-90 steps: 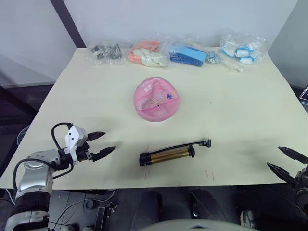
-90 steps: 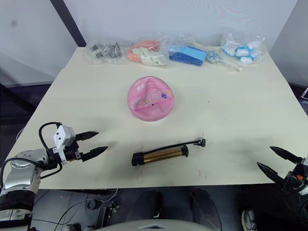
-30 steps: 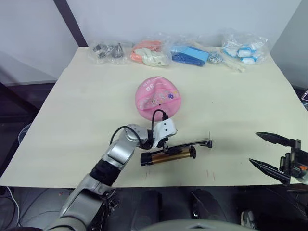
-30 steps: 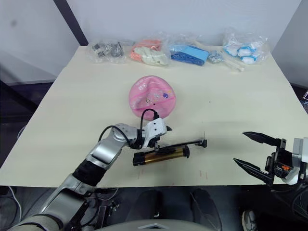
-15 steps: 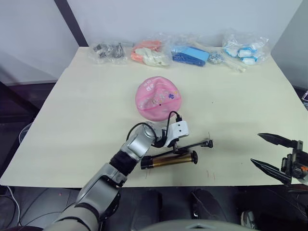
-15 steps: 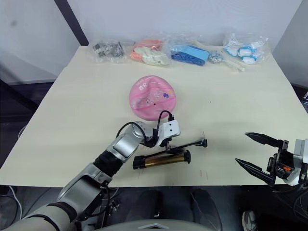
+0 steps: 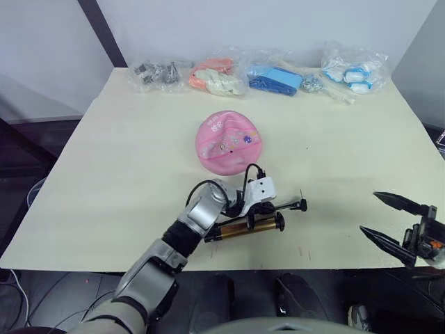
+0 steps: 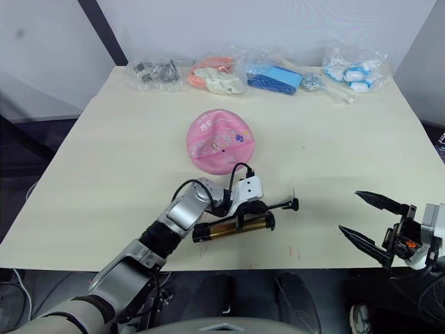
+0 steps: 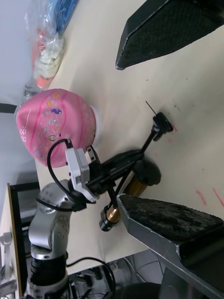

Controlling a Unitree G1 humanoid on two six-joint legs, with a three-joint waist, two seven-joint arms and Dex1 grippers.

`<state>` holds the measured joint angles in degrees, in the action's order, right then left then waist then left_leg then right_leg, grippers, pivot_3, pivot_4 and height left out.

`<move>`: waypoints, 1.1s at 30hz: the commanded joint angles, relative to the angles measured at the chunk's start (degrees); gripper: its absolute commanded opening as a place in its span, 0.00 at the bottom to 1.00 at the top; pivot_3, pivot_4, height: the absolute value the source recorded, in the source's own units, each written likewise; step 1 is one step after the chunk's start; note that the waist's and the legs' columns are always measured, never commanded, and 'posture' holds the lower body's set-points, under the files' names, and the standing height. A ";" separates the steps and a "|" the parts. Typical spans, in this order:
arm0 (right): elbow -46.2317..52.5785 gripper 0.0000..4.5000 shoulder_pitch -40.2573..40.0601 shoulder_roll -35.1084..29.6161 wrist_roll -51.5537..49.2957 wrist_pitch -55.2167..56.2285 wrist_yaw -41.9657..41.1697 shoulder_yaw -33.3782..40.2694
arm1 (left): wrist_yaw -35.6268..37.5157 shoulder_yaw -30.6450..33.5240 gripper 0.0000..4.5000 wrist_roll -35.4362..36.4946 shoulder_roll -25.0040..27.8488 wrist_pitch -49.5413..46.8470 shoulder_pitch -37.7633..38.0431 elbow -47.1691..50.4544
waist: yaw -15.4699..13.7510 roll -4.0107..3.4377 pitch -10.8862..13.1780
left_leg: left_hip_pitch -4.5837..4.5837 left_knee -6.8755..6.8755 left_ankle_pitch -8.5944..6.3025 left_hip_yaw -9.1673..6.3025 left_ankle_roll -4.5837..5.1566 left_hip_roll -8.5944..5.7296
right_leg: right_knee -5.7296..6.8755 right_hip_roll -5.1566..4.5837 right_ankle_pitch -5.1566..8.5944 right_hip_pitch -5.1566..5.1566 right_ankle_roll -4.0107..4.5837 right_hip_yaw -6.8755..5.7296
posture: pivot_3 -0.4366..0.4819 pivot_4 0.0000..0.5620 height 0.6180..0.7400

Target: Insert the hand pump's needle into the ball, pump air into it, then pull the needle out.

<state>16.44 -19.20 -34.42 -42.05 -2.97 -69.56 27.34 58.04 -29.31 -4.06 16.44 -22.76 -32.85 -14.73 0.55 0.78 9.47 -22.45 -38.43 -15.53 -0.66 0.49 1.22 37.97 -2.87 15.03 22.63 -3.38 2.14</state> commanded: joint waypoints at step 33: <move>16.49 1.00 11.07 10.93 -35.54 -39.24 65.72 -10.73 | 0.03 8.72 0.01 12.08 -2.47 6.46 4.40 10.94 | 0.18 -0.04 -0.03 | -0.20 -0.03 0.01 -0.32 0.01 0.00 | 0.00 0.01 0.00 0.08 0.02 -0.22 | 0.48 0.27 0.99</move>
<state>32.30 -8.78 -23.59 -75.37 -42.31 -5.05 16.41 57.00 -20.83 6.92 14.01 -18.03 -27.67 -5.46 0.72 0.73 9.44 -22.66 -38.46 -15.52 -0.99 0.50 1.22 37.97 -2.87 15.03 22.71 -3.36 1.93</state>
